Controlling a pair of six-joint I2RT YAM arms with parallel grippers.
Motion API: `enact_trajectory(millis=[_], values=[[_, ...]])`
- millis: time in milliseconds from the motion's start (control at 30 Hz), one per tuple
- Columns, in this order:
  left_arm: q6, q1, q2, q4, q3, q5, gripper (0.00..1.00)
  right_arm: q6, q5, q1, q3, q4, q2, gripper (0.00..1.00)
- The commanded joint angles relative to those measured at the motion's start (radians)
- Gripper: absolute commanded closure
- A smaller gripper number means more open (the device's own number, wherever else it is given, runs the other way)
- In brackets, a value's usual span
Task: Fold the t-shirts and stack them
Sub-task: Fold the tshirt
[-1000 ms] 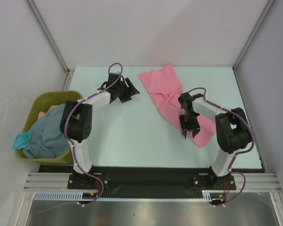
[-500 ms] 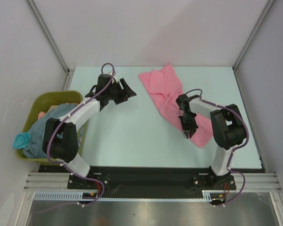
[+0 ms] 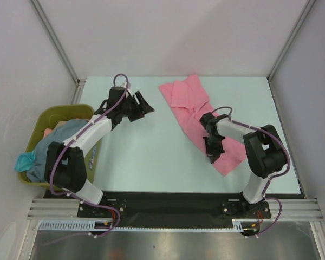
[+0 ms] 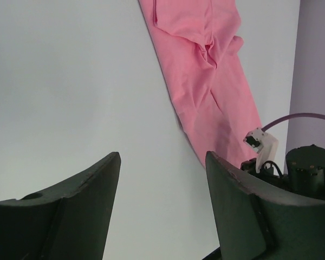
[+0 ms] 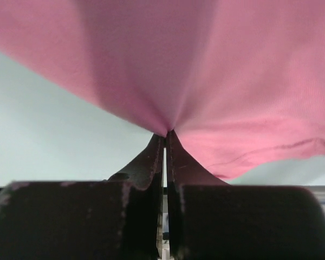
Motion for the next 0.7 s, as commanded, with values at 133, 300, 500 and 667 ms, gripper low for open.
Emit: enact_trajectory(millis=[133, 300, 500, 667], values=[[0.025, 0.011, -0.125, 0.006, -0.071, -0.023, 0.30, 0.243, -0.267, 0.212, -0.075, 0.082, -0.090, 1.00], [0.032, 0.014, -0.170, 0.009, -0.136, -0.023, 0.30, 0.404, -0.379, 0.313, -0.065, 0.189, -0.088, 1.00], [0.063, 0.018, -0.190, -0.004, -0.197, 0.020, 0.31, 0.550, -0.511, 0.373, 0.001, 0.365, 0.008, 1.00], [0.089, 0.021, -0.197, -0.031, -0.234, 0.052, 0.30, 0.587, -0.580, 0.448, 0.126, 0.402, 0.099, 1.00]])
